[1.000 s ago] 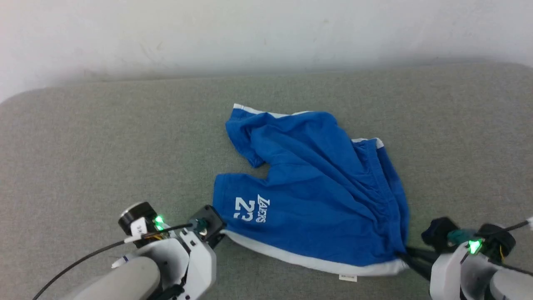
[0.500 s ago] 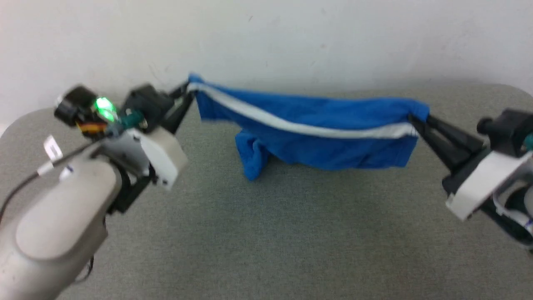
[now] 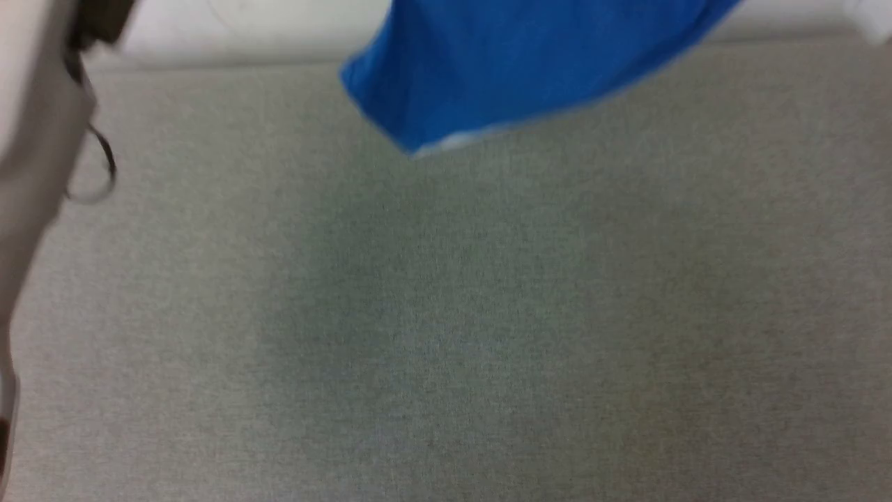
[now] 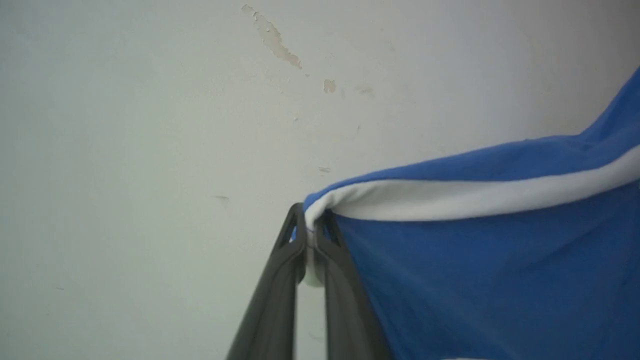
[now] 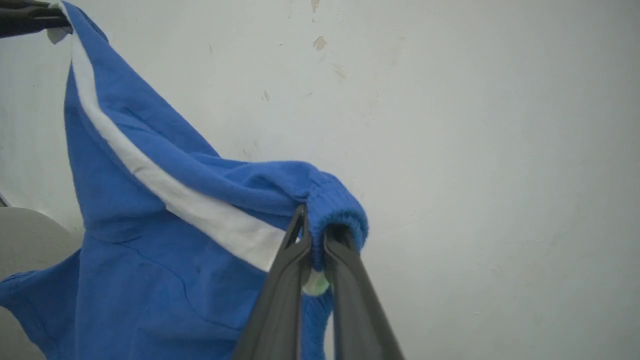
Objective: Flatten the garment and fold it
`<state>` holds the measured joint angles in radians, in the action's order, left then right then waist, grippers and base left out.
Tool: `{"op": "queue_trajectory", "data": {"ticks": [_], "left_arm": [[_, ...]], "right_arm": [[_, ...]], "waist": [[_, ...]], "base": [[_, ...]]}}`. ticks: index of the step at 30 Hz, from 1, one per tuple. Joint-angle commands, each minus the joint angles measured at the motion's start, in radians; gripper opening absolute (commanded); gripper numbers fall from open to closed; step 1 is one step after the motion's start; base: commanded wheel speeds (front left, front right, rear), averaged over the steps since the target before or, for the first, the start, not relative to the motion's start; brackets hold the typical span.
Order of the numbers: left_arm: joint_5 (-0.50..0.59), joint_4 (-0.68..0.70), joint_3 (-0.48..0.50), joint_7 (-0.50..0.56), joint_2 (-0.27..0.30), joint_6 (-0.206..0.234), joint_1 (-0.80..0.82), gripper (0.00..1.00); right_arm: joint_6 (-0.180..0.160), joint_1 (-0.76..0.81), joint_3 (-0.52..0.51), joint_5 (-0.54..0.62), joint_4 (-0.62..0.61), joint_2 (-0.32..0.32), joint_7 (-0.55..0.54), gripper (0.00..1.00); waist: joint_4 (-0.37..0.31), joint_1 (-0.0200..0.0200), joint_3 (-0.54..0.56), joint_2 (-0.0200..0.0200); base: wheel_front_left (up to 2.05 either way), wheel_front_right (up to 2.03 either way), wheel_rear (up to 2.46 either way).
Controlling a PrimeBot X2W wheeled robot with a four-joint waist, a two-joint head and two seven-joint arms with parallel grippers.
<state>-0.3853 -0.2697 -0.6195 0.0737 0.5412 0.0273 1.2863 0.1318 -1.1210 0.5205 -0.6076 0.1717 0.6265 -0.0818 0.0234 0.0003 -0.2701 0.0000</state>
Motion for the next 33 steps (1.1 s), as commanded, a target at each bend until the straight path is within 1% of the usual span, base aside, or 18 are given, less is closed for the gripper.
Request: {"op": "queue_trajectory", "data": {"ticks": [1, 6, 7, 8, 10, 14, 18, 23, 28, 33], "left_arm": [[0.012, -0.021, 0.010, -0.014, -0.013, 0.008, 0.042, 0.00], [0.027, -0.098, 0.047, -0.080, -0.056, 0.026, 0.192, 0.00], [0.034, -0.120, 0.057, -0.110, -0.065, 0.035, 0.229, 0.00], [0.034, -0.120, 0.057, -0.110, -0.065, 0.035, 0.229, 0.00], [0.037, -0.150, 0.060, -0.143, -0.067, 0.036, 0.243, 0.00], [0.030, -0.162, 0.056, -0.180, -0.068, 0.041, 0.195, 0.00], [0.000, -0.150, 0.065, -0.231, -0.047, 0.066, 0.053, 0.00], [-0.042, -0.107, 0.054, -0.271, -0.011, 0.104, -0.226, 0.00], [-0.083, -0.045, 0.019, -0.281, 0.014, 0.146, -0.524, 0.00], [-0.122, 0.035, -0.010, -0.262, 0.058, 0.199, -0.786, 0.00]], "right_arm": [[-0.001, -0.049, -0.001, 0.009, 0.016, -0.007, -0.001, 0.00], [-0.001, -0.251, 0.019, 0.024, 0.090, -0.019, 0.009, 0.00], [-0.001, -0.311, 0.033, 0.033, 0.120, -0.023, 0.019, 0.00], [-0.001, -0.311, 0.033, 0.033, 0.120, -0.023, 0.019, 0.00], [-0.001, -0.364, 0.062, 0.039, 0.161, -0.035, 0.041, 0.00], [-0.001, -0.353, 0.098, 0.032, 0.193, -0.045, 0.070, 0.00], [-0.001, -0.260, 0.179, 0.019, 0.211, -0.034, 0.113, 0.00], [-0.001, -0.088, 0.302, 0.003, 0.186, 0.001, 0.176, 0.00], [-0.001, 0.115, 0.401, -0.019, 0.128, 0.029, 0.217, 0.00], [-0.001, 0.316, 0.475, -0.048, 0.073, 0.072, 0.214, 0.00]], "waist": [[0.009, -0.0003, -0.145, 0.0000], [0.019, -0.0003, -0.223, 0.0000], [0.024, -0.0003, -0.240, 0.0000], [0.024, -0.0003, -0.240, 0.0000], [0.029, -0.0003, -0.250, 0.0000], [0.033, -0.0003, -0.243, 0.0000], [0.028, -0.0003, -0.220, 0.0000], [0.016, -0.0003, -0.166, 0.0000], [0.008, -0.0003, -0.070, 0.0000], [0.005, -0.0003, 0.038, 0.0000]], "base": [[0.00, 0.00, 0.00], [0.00, 0.00, 0.00], [0.00, 0.00, 0.00], [0.00, 0.00, 0.00], [0.00, 0.00, 0.00], [0.00, 0.00, 0.00], [0.00, 0.00, 0.00], [0.00, 0.00, 0.00], [0.00, 0.00, 0.00], [0.00, 0.00, 0.00]]}}
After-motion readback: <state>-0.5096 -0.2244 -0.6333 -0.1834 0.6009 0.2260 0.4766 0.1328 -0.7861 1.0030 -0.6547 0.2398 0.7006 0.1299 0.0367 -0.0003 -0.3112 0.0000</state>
